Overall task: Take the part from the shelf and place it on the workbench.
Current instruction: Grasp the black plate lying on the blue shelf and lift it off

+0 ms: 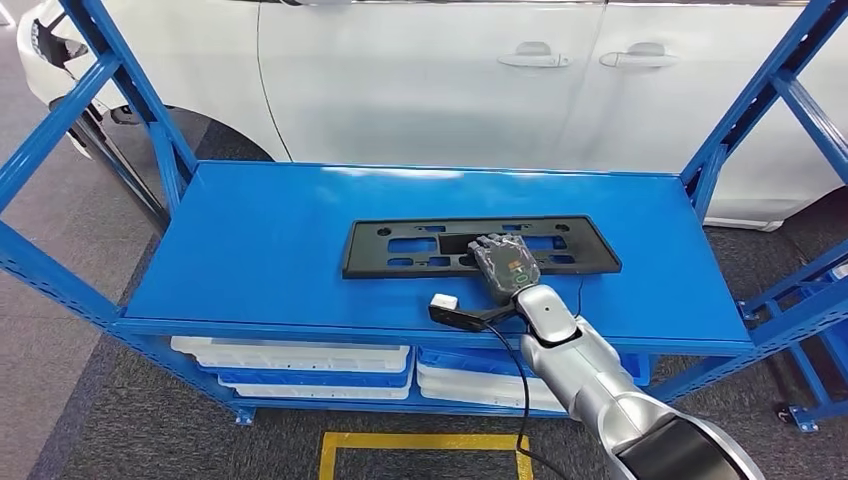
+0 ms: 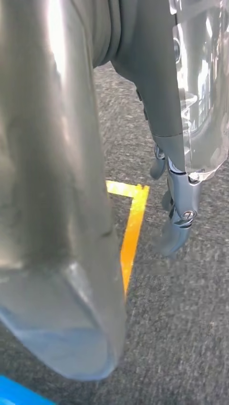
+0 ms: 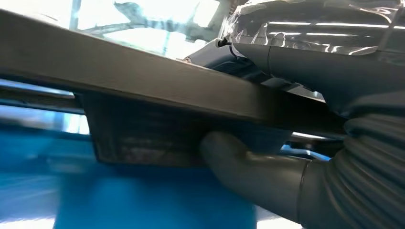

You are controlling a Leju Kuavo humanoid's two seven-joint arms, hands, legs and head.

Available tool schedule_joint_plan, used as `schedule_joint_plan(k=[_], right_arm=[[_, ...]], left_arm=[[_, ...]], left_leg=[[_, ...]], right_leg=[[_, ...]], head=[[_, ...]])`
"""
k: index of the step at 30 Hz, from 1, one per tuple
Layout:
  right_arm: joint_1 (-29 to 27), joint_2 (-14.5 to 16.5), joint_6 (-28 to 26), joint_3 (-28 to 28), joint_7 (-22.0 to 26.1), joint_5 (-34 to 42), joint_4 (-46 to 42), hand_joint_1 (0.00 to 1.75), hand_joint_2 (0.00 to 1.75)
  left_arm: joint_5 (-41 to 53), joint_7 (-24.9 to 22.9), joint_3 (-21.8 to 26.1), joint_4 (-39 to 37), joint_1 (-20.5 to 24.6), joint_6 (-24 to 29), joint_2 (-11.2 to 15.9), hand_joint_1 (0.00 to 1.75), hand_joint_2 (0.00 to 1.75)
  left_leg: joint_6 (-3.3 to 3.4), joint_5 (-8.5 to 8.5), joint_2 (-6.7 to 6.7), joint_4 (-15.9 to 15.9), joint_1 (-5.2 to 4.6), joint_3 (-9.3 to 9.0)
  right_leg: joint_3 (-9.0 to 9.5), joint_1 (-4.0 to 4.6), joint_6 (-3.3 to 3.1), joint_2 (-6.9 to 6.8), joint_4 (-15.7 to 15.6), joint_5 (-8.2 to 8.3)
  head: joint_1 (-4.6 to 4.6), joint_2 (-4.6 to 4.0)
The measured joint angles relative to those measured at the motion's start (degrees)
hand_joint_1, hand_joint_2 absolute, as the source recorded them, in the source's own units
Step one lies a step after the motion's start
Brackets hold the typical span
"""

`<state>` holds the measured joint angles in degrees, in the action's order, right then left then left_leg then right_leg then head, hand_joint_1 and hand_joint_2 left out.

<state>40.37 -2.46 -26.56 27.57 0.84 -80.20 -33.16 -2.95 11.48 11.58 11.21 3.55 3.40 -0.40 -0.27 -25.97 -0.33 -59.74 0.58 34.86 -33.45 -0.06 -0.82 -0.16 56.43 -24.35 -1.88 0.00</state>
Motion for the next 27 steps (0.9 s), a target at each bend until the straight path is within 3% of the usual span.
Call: schedule_joint_plan(k=[3,4,5,6,8,10,14,16,17,19,20,21,22,24,25,27], right_arm=[[-0.2,0.0,0.1,-0.5,-1.1,-1.0,0.0,1.75,1.75],[-0.4,0.0,0.1,-0.9,-1.7,-1.7,0.0,1.75,1.75],[-0.6,0.0,0.1,-1.4,-2.3,-2.4,0.0,1.75,1.75],[-0.7,0.0,0.1,-1.9,-2.8,-3.2,0.0,1.75,1.75],[-0.8,0.0,0.0,-3.3,-3.7,-4.3,0.0,1.75,1.75],[-1.0,-0.2,-0.1,-4.7,-4.2,-4.7,0.0,1.75,1.75],[-1.8,-0.6,-0.4,-7.2,-4.2,-5.4,-0.5,1.75,1.75],[-2.3,-0.6,-0.4,-8.2,-4.2,-5.7,-0.8,1.75,1.75],[-2.6,-0.7,-0.4,-8.5,-4.1,-5.9,-0.9,1.75,1.75],[-3.1,-0.7,-0.4,-9.2,-3.9,-6.4,-1.2,1.75,1.75],[-3.3,-0.7,-0.4,-9.5,-3.8,-6.6,-1.4,1.75,1.75],[-3.4,-0.7,-0.4,-9.9,-3.5,-6.8,-1.7,1.75,1.75],[-3.5,-0.7,-0.4,-10.2,-3.1,-6.9,-2.0,1.75,1.75],[-3.7,-0.7,-0.4,-11.0,-2.2,-7.1,-2.8,1.75,1.75],[-3.8,-0.6,-0.4,-11.4,-1.6,-7.2,-3.4,1.75,1.75],[-4.3,-0.6,-0.7,-12.0,-0.2,-7.1,-5.1,1.75,1.75]], left_arm=[[0.1,0.0,0.1,0.0,0.0,0.0,0.0,0.0,0.0],[0.1,0.0,0.1,0.0,-0.1,0.0,0.1,0.0,0.0],[0.3,0.0,0.2,0.0,-0.1,0.0,0.1,0.0,0.0],[0.4,0.0,0.3,0.0,-0.1,0.0,0.1,0.0,0.0],[0.7,0.0,0.4,0.0,-0.1,0.1,0.2,0.0,0.0],[0.8,0.0,0.6,0.0,0.0,0.1,0.2,0.0,0.0],[1.2,-0.3,0.9,0.0,0.1,0.2,0.2,0.0,0.0],[1.3,-0.3,1.1,0.0,0.2,0.2,0.2,0.0,0.0],[1.4,-0.3,1.2,0.0,0.3,0.1,0.2,0.0,0.0],[1.7,0.2,1.3,0.0,0.3,-0.3,0.2,0.0,0.87],[1.9,0.7,1.3,0.0,0.3,-0.5,0.2,0.0,1.31],[2.2,1.5,1.3,0.0,0.3,-0.8,0.2,0.0,1.75],[2.5,2.4,1.3,0.0,0.3,-1.0,0.2,0.0,1.75],[3.1,3.9,1.3,0.0,0.5,-1.1,0.2,0.0,1.75],[3.3,4.4,1.3,0.0,0.6,-1.1,0.2,0.0,1.75],[3.6,4.9,1.3,0.0,0.7,-0.9,0.2,0.0,1.75]], left_leg=[[-0.58,-5.4,0.01,-10.5,0.16,4.61],[-0.72,-6.3,0.01,-13.4,0.2,5.97],[-0.81,-6.08,0.02,-14.3,0.2,6.38],[-0.83,-4.76,0.02,-12.8,0.21,5.64],[-0.68,-1.05,0.06,-5.0,0.23,1.77],[-0.11,0.74,0.02,0.8,0.14,-1.05],[1.33,0.98,0.02,1.8,0.05,-1.43],[1.9,1.19,0.1,2.1,0.22,-1.46],[2.05,1.22,0.12,2.1,0.19,-1.41],[2.2,1.2,0.15,2.1,0.12,-1.33],[2.21,1.19,0.14,2.1,0.1,-1.35],[2.2,1.17,0.11,2.1,0.09,-1.41],[2.16,1.14,0.07,2.1,0.07,-1.51],[1.98,1.05,-0.02,2.1,-0.02,-1.68],[1.77,1.01,-0.04,2.1,-0.07,-1.67],[1.18,1.02,-0.02,2.1,-0.08,-1.57]], right_leg=[[0.19,-0.11,-0.39,-0.09,-0.3,0.14],[0.21,-0.09,-0.4,-0.09,-0.3,0.1],[0.24,-0.1,-0.36,-0.08,-0.2,0.05],[0.31,-0.12,-0.27,-0.07,-0.1,-0.04],[0.38,-0.14,0.11,-0.07,0.3,-0.36],[0.21,0.05,0.64,-0.07,0.8,-0.66],[-0.04,0.15,1.72,0.03,1.3,-1.1],[-1.61,-0.05,2.34,0.11,4.9,-3.49],[-3.25,-0.17,2.59,0.12,8.5,-5.39],[-7.01,-0.31,2.91,0.12,16.2,-8.52],[-8.03,-0.32,2.94,0.12,18.2,-8.81],[-7.91,-0.31,2.86,0.12,17.9,-7.93],[-6.61,-0.3,2.66,0.12,15.0,-6.11],[-2.41,-0.09,1.93,0.12,6.3,-2.15],[-0.91,0.1,1.57,0.1,3.1,-1.02],[-0.04,0.51,1.08,0.06,0.8,-0.66]], head=[[0.0,0.0],[0.0,0.0],[0.0,0.0],[0.0,0.0],[0.0,0.0],[0.0,0.0],[0.01,0.0],[0.01,0.0],[0.01,0.0],[0.01,0.0],[0.01,0.0],[0.01,0.0],[0.0,0.0],[0.0,0.0],[0.0,0.0],[0.0,0.0]])
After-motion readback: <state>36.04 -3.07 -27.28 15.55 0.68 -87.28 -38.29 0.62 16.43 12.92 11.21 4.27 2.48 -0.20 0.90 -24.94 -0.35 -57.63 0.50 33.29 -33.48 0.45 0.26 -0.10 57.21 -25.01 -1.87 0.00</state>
